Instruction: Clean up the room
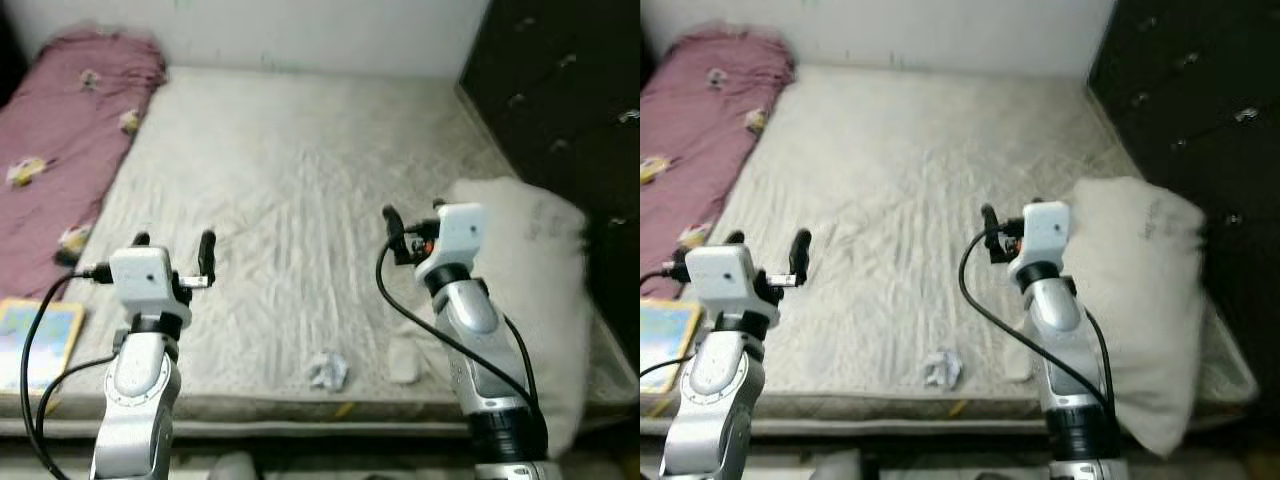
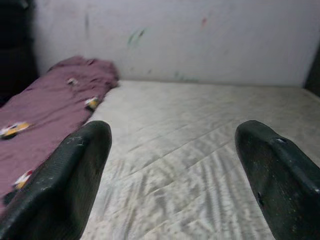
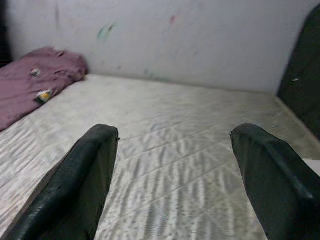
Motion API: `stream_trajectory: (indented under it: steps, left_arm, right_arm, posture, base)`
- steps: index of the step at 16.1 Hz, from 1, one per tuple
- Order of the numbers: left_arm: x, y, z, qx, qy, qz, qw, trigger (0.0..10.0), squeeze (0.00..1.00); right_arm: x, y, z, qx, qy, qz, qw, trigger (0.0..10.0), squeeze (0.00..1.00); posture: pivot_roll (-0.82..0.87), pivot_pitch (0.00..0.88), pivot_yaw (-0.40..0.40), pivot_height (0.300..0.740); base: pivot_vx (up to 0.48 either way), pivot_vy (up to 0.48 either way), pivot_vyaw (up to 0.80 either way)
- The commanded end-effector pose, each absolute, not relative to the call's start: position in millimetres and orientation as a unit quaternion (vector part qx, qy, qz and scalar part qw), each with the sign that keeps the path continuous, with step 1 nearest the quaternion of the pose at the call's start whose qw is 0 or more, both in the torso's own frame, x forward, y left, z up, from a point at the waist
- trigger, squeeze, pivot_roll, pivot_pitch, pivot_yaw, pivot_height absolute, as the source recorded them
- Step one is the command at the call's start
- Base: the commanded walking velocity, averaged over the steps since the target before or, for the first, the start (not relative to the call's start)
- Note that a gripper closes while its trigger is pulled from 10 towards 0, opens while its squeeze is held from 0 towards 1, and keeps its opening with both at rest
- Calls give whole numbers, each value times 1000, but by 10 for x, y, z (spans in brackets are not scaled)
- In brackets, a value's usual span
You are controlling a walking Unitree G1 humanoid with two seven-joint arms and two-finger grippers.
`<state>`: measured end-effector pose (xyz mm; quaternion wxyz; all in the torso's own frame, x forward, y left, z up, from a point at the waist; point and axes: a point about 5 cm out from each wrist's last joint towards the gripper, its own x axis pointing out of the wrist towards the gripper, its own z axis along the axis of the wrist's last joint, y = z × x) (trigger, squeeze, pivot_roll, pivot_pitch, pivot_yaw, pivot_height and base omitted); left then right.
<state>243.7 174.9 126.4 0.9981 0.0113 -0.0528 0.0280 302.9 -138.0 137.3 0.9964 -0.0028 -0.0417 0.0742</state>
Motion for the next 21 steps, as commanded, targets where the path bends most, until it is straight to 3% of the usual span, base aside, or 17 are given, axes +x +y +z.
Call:
stream_trajectory:
  steps: [1, 8, 21]
  left_arm:
    - [2429, 1760, 1249, 22, -49, 39, 998, 10000, 0]
    - [2390, 1761, 1217, 16, -33, 39, 999, 10000, 0]
    - [2379, 1755, 1198, 29, -30, 51, 998, 10000, 0]
  right_arm:
    - [3021, -1454, 1377, -11, -42, 62, 997, 10000, 0]
    - [3027, -1413, 1369, 10, -40, 47, 998, 10000, 0]
    - [2991, -1397, 1349, 19, -35, 57, 998, 10000, 0]
  posture:
    - [60, 71, -42, 740]
    - [65, 101, -29, 740]
    - [59, 97, -33, 591]
  base:
    - [0, 0, 800]
    - [0, 0, 0]
    - [0, 0, 0]
